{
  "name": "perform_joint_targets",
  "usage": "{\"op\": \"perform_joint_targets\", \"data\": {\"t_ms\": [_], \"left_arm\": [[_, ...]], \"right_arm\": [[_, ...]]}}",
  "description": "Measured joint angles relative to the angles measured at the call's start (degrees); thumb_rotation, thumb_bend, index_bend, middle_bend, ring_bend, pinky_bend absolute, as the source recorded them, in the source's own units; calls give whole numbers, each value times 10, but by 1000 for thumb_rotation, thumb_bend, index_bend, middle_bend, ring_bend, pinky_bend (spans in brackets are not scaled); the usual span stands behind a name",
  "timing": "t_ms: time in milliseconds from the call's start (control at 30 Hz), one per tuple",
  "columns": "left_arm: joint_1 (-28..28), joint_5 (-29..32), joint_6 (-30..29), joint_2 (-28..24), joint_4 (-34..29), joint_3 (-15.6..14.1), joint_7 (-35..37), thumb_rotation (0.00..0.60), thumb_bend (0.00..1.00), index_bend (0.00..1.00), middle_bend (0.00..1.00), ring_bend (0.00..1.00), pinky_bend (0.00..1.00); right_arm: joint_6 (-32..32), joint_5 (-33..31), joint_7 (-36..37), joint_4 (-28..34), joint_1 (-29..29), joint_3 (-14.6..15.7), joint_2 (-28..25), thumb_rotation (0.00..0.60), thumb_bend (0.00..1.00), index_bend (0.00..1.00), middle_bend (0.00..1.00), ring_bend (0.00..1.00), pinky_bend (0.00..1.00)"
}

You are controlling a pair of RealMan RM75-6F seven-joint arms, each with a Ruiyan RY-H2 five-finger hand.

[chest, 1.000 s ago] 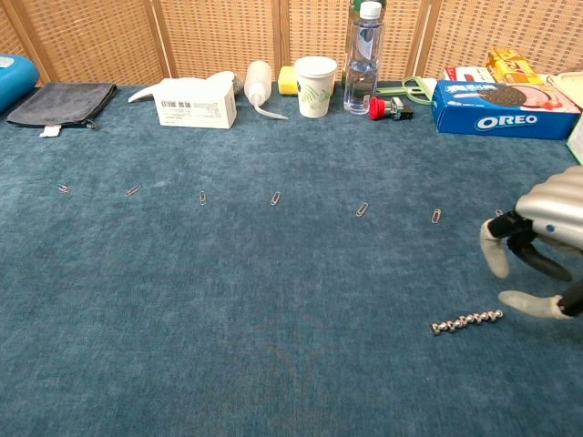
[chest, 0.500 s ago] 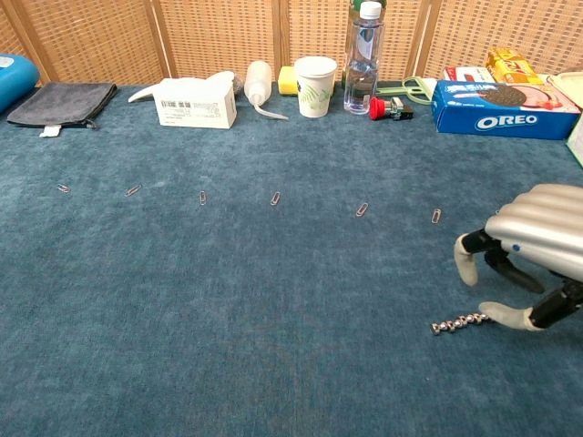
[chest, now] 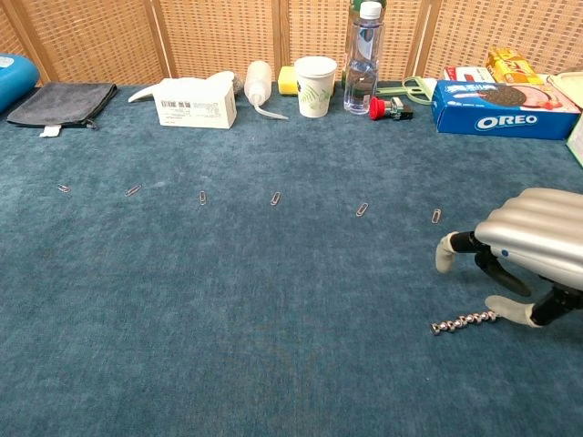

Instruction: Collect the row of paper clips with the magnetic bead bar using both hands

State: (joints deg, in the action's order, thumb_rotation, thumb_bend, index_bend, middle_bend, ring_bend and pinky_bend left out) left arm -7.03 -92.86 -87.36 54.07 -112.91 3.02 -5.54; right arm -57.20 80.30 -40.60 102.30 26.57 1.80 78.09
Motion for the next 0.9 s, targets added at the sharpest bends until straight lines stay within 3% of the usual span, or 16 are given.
{"op": "perform_joint_targets", "data": {"t_ms": [533, 900], "left_arm": [[1, -3, -5, -3, -2, 1, 3, 297, 505, 162, 258, 242, 268], [0, -4, -6, -6, -3, 3, 4, 293, 505, 160, 258, 237, 268]], "right_arm": [[-1, -31, -18, 9, 6, 10, 4, 600, 446, 492, 763, 824, 910], [-5, -41, -25, 0, 9, 13, 15, 600, 447, 486, 764, 825, 910]]}}
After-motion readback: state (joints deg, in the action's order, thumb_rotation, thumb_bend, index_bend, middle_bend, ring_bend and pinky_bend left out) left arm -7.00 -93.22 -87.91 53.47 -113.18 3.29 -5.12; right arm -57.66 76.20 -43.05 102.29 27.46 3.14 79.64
